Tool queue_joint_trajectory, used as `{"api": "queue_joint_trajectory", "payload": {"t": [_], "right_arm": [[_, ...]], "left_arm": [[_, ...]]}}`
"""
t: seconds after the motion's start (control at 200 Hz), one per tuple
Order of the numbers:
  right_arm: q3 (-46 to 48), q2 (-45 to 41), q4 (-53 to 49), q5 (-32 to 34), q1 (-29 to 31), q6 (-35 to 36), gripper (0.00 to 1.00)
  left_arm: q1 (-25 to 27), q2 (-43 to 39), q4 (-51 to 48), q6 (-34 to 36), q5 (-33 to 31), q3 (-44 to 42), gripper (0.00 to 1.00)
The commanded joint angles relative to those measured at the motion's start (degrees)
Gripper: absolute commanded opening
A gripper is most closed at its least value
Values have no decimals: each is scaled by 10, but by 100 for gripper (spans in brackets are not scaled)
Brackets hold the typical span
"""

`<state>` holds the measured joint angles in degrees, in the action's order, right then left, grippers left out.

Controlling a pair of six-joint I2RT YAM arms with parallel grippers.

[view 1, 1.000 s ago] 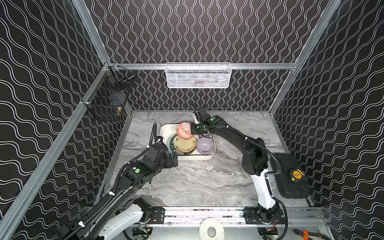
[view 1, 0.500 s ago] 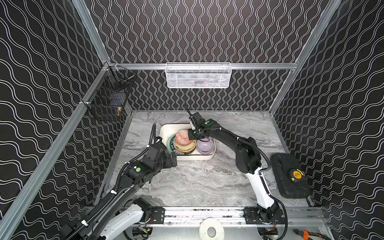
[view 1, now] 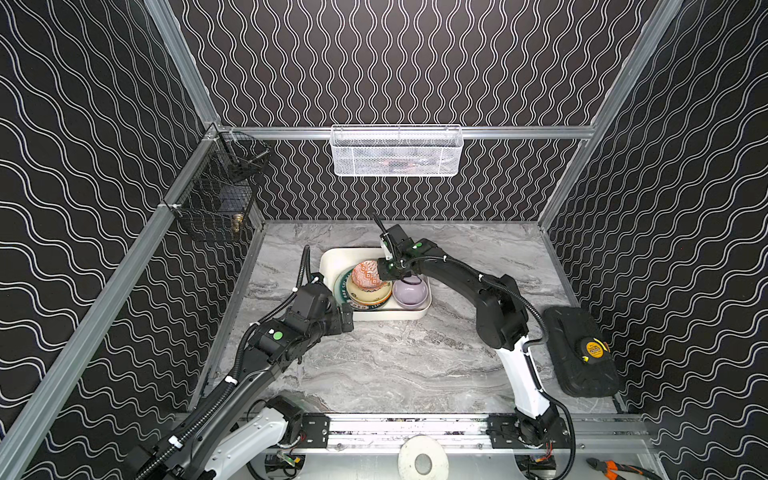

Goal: Place the mixed dishes into the plastic bin
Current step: 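Carry the red-patterned bowl over the bin above the plate stack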

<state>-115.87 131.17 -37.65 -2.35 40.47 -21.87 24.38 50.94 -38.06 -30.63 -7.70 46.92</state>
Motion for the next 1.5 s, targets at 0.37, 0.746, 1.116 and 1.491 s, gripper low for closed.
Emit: {"api": "queue_joint_trajectory", "payload": {"t": [0.37,0.746,1.116,1.491], "right_arm": [[46,-58,46,-20,-33,-3,13],[44,-45,33,-43,-32,-10,39],[8,1,14,-61,-16,-7,35],[0,15,9,-67,-15,-13,23]], "left_arm": [[-1,-6,11,7,-5,-2,99],[-1,-5,13,7,0,-3,99],[-7,-1,19,11,8,-4,99],[-8,-9,20,12,10,-5,99]]}}
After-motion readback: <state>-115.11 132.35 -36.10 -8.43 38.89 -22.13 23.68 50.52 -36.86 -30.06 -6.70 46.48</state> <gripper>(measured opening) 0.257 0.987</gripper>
